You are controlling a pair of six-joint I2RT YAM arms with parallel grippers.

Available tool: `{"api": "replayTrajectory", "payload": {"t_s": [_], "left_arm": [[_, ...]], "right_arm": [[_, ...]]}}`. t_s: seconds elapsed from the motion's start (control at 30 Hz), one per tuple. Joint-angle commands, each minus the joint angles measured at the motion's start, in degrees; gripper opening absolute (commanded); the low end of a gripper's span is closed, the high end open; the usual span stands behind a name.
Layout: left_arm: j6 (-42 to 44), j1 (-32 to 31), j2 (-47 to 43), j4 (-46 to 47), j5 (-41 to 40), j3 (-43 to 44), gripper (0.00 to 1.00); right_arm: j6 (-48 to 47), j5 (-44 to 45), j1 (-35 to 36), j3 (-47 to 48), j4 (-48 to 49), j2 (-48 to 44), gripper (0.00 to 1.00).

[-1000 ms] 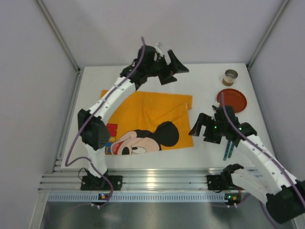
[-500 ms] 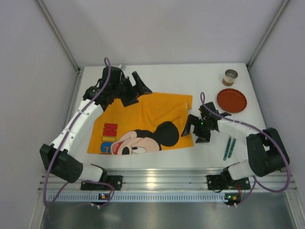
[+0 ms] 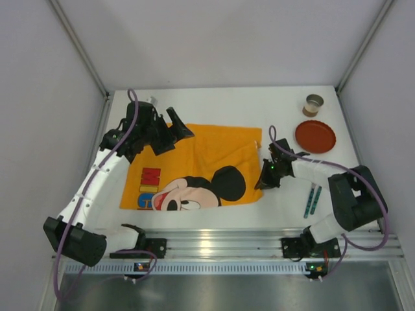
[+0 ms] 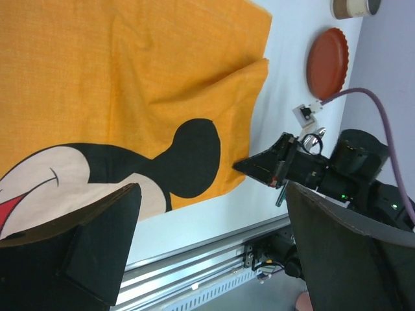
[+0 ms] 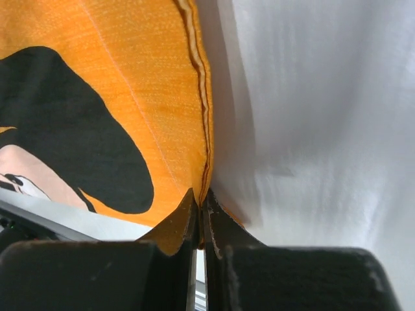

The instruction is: Set the dinner table for one person

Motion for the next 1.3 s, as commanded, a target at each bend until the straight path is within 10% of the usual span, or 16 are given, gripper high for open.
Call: {"api": "replayTrajectory", "payload": {"t_s": [0.0,0.27,0.37,0.4,0.87,1.1,1.17,1.27], "left_arm": [[0.52,0.24,-0.19,1.84,0.65,-1.52,0.98],[-0.36,0.15,1.92,6.50,2.14,-5.12,0.98],[0.25,0.15,3.58,7.47,2.59,-5.57,0.98],[0.69,0.15,4.03,7.47,2.41,-5.56,0.99],[11.50,0.06,14.73,4.66,-5.33,-10.93,0.99],[11.94,-0.90,23.54,4.66,-6.73,-9.08,0.98],[11.77,-0.90,23.90,4.92,-6.38,-9.08,0.98],[11.59,-0.90,23.81,4.40,-6.03,-8.82,0.98]], "right_arm": [[-0.84,8.24,0.37,-0.23,-7.89,-6.54,0.00],[-0.84,17.31,-3.06,-2.24,-24.16,-25.27,0.03],[-1.02,15.83,-3.33,-4.35,-25.48,-26.59,0.58],[-0.84,15.30,-3.24,-4.79,-25.92,-26.33,0.99],[-1.45,12.84,-3.24,7.57,-29.10,-36.97,1.00],[-2.17,-2.79,-3.15,12.34,-12.42,-26.70,1.00],[-1.02,-8.57,-3.15,13.82,-5.29,-19.15,0.90],[0.56,-13.34,-2.89,17.41,0.08,-7.73,0.47]]}}
